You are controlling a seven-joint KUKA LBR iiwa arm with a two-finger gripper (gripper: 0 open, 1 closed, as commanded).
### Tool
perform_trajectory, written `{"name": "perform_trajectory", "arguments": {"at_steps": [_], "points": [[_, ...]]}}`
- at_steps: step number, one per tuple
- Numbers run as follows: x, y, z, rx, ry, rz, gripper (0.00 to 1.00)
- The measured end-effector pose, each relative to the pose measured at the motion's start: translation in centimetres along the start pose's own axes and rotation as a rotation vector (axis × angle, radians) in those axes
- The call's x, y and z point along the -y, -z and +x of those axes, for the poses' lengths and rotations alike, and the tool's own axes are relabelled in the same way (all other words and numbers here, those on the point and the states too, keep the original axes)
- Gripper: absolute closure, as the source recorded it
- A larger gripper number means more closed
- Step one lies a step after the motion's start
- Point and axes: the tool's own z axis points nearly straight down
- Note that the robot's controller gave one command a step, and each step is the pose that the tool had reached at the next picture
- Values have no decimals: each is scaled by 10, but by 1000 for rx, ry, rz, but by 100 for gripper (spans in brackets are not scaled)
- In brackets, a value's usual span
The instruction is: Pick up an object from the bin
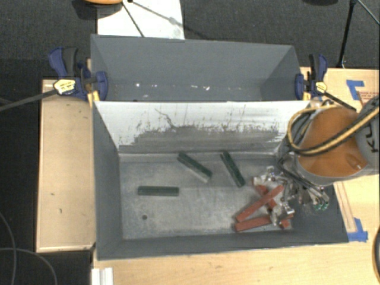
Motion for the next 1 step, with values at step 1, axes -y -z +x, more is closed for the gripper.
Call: {"name": "perform_trajectory", "arguments": {"at_steps": [1], "points": [[0, 0, 0, 0, 2, 0, 100]]}}
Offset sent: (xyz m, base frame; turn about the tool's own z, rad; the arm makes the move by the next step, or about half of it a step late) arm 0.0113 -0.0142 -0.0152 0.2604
